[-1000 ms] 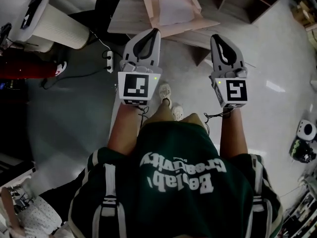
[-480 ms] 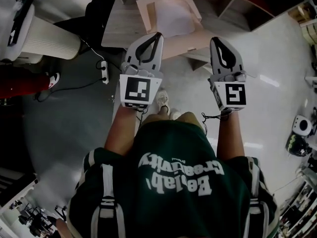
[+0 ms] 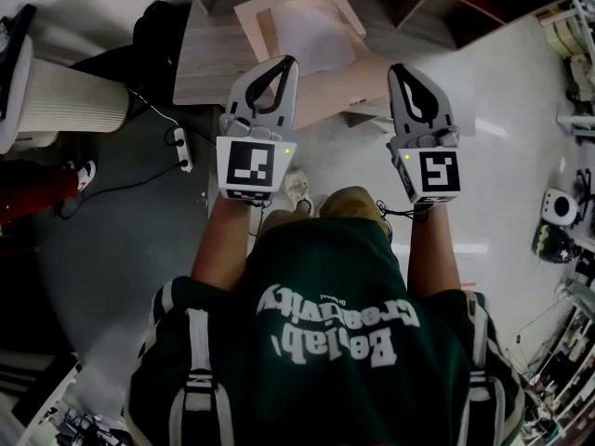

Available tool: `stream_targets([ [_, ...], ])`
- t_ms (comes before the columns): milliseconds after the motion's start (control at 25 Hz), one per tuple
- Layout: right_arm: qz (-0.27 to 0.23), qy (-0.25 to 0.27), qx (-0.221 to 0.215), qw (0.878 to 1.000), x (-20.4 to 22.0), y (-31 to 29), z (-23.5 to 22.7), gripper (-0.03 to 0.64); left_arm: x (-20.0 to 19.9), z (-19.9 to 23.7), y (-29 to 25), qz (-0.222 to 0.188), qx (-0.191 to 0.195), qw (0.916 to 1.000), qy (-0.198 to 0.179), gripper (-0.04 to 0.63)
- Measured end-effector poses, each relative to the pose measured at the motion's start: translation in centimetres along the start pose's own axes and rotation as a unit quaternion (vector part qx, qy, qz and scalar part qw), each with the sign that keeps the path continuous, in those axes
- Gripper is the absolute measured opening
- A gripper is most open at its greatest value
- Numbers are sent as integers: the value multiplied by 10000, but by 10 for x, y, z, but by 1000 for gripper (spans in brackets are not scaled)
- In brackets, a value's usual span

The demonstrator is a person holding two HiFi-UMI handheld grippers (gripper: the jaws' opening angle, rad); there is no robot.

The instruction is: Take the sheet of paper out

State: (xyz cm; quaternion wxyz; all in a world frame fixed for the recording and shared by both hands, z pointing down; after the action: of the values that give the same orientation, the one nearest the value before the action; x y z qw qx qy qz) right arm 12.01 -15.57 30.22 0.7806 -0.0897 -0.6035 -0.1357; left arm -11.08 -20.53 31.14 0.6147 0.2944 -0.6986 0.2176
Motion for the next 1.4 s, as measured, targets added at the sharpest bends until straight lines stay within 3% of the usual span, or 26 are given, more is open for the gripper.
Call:
stream_targets([
  [320,304,367,-266,9985,1,-9,3,38,5,12,-9,-53,213,9997,53,18],
  [480,423,931,-539,9933,5,-19,-1,37,9,15,-13,-46,266,9996,50,18],
  [680,810,1517,-1006,9800,17,-38,-9,38,15,21,-25,114,167,9998,-11,18],
  [880,958,2208,-1660,9563,30,-65,-24,38,18,20,-39,226,6,9997,-5,18],
  [1120,1085,2845,-2644,9151,60,-103,-50,46,29,21,-61,298,-180,9994,72,18],
  [1200,1282,3096,-3150,8880,75,-115,-54,186,31,21,-68,353,-276,9990,58,18],
  [1400,1478,3680,-4104,8212,118,-137,-56,187,30,21,-84,585,-660,9961,-93,18],
])
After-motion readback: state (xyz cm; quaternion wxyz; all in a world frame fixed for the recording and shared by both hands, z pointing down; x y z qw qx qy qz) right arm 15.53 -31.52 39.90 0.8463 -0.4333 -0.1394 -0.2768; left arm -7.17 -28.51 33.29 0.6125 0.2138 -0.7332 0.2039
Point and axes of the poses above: the fingertips, and each gripper's own axes: y backward along the fingers, z to its left, x out of its underside, the point moved 10 cm from there along y, backward along the fingers, and after that the axes turned 8 degrees about -z, right-handed, at the moved point
